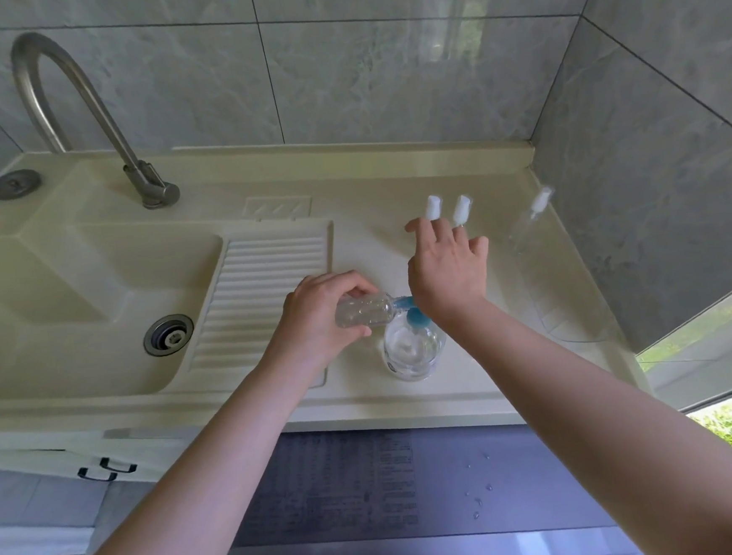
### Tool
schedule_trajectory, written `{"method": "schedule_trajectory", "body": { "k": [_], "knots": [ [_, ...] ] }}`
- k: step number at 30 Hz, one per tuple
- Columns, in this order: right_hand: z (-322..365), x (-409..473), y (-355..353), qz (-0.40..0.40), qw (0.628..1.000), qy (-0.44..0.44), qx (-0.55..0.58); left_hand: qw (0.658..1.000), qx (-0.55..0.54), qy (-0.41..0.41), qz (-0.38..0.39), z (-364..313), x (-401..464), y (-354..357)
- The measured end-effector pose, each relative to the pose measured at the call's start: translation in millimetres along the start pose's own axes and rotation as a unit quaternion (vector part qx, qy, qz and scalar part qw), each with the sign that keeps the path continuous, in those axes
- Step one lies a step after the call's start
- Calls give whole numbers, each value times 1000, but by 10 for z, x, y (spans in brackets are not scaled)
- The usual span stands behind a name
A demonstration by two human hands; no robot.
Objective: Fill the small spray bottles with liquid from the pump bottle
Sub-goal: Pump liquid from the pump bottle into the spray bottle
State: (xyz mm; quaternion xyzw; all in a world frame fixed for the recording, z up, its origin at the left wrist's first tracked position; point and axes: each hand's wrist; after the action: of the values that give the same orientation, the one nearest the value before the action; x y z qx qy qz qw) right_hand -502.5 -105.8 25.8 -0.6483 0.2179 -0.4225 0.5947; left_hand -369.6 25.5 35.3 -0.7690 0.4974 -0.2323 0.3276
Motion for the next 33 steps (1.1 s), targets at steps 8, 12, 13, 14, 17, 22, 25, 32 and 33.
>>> {"method": "schedule_trajectory", "body": {
  "k": [8,12,13,14,17,22,25,32,33],
  "knots": [
    [6,-31,24,-2,1000,-24,-15,1000,-6,6,-7,21,7,20],
    [-10,4,-51,-21,997,-51,-55,1000,-6,7,-8,25,0,27],
    [6,15,-59,-34,996,-54,-64,1000,-9,5,-7,24,-6,26],
    [22,23,-60,-45,995,-53,-68,1000,-11,3,-8,22,-8,22],
    [18,-7,-2,-33,996,-48,-61,1000,-10,-1,-8,25,-3,25],
    [4,-11,-14,-25,997,-34,-66,1000,-8,2,-9,49,4,38],
    [5,11,-66,-39,996,-30,-72,1000,-9,3,-10,45,-1,34],
    [27,-12,-17,-11,998,-34,-54,1000,-4,1,-7,45,7,45],
    [28,-2,-45,-20,997,-41,-63,1000,-4,2,-7,52,8,49]
  ]
}}
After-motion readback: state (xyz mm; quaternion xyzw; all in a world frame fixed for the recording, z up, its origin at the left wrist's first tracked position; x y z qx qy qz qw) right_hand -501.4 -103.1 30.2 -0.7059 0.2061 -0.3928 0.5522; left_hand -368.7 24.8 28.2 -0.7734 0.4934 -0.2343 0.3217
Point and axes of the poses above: each hand's wrist, its own x-axis towards the middle knuckle, its own y-axis out of the palm, z = x × y, and after that the axes turned 10 degrees about -y, right-handed
